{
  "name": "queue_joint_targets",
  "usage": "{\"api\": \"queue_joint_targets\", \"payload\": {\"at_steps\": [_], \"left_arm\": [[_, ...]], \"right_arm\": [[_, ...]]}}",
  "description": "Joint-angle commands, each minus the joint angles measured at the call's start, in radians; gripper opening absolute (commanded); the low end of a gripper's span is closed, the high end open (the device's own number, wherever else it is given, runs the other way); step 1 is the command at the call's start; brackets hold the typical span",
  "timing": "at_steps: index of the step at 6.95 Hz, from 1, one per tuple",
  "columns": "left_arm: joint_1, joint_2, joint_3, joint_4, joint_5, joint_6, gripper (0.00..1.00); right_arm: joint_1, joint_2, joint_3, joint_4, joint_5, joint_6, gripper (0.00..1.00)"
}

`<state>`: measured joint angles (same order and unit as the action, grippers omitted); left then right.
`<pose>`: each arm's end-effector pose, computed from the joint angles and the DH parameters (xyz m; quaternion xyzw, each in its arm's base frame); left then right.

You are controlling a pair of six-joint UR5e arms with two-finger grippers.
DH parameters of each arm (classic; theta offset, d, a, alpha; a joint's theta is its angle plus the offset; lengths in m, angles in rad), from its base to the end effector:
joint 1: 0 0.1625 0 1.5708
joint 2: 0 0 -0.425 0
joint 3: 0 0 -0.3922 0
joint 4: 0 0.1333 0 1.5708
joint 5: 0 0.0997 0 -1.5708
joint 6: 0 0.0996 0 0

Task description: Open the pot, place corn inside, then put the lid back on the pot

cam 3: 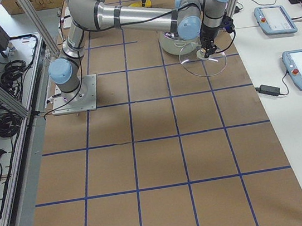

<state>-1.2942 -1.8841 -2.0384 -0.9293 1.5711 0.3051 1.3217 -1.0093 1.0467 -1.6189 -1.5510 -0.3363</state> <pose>0.0068 -0.5120 0.1782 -0.0142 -0.9975 -0.0668 0.0198 -0.0462 -0.7301 0.4091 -0.0436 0.9990 -0.0080 0.0079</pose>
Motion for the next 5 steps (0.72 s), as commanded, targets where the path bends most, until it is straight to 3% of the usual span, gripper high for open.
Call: {"api": "queue_joint_targets", "payload": {"at_steps": [1, 2, 3, 5], "left_arm": [[-0.004, -0.012, -0.006, 0.010, -0.003, -0.001, 0.60], [-0.004, -0.018, 0.003, 0.010, -0.005, 0.000, 0.30], [-0.005, -0.012, 0.007, 0.010, -0.005, 0.000, 0.17], [-0.031, 0.016, 0.064, -0.014, 0.001, -0.051, 0.13]], "right_arm": [[-0.009, 0.000, 0.004, 0.001, 0.015, -0.001, 0.17], [-0.007, -0.002, 0.006, 0.001, 0.015, -0.001, 0.17], [-0.007, 0.000, 0.007, -0.001, 0.015, -0.001, 0.17], [-0.006, 0.001, 0.007, -0.001, 0.015, -0.001, 0.17]]}}
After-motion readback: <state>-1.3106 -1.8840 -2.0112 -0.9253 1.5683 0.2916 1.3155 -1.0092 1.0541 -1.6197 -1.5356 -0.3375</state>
